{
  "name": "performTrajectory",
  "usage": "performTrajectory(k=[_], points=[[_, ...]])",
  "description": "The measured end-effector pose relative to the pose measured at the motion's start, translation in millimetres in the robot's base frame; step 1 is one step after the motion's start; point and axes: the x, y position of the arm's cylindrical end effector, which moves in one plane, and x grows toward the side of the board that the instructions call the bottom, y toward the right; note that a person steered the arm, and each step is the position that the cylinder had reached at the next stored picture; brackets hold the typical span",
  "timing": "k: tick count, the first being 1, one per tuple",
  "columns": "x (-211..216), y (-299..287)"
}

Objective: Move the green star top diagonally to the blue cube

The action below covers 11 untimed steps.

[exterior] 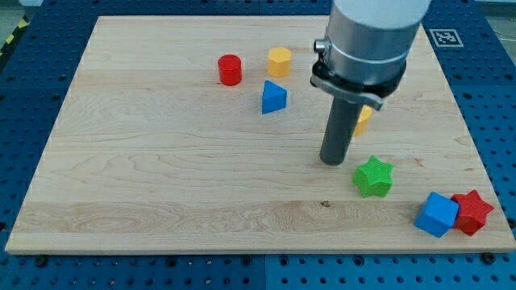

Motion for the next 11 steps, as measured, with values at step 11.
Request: performTrajectory(k=[11], points=[[38.0, 47.5]])
